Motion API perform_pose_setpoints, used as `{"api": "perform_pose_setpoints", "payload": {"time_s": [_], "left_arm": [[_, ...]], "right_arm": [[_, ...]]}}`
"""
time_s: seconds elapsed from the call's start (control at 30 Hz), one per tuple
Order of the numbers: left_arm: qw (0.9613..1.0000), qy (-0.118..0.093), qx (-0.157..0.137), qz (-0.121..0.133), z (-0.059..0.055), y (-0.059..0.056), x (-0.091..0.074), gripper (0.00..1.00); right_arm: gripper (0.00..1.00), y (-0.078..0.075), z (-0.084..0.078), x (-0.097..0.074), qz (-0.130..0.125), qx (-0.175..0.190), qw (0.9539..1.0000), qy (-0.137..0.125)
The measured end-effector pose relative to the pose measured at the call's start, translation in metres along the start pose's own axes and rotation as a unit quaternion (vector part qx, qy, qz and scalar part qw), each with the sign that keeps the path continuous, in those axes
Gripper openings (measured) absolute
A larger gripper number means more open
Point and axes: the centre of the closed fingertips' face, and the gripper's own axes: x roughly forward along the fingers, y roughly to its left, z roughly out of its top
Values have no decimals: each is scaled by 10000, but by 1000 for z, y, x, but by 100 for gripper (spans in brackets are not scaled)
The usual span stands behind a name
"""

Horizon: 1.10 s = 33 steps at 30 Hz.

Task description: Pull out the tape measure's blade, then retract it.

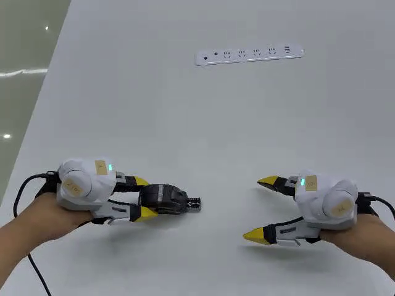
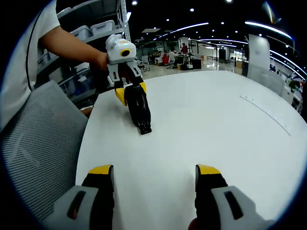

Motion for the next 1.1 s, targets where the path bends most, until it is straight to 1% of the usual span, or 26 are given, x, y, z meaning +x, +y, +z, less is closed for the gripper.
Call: {"api": "perform_pose_setpoints", "payload": {"time_s": [0.13,0.3,0.43,0.53,0.8,0.97,1.1], "left_arm": [[10000,40,30,-2,-1,0,0,30],[9999,107,93,-13,-3,1,0,30],[9998,147,131,-14,-4,2,1,30],[9997,176,149,1,-4,2,1,30],[9996,218,157,16,-5,2,1,30],[9996,255,152,4,-5,2,1,30],[9996,257,141,11,-5,2,1,30]], "right_arm": [[66,0,5,9,96,-115,9999,-31],[61,1,14,20,238,-210,9994,-141],[60,0,19,29,305,-240,9991,-192],[56,-1,23,35,345,-260,9988,-239],[50,0,32,50,429,-336,9979,-359],[46,4,36,59,542,-399,9969,-410],[43,7,42,67,583,-419,9962,-491]]}}
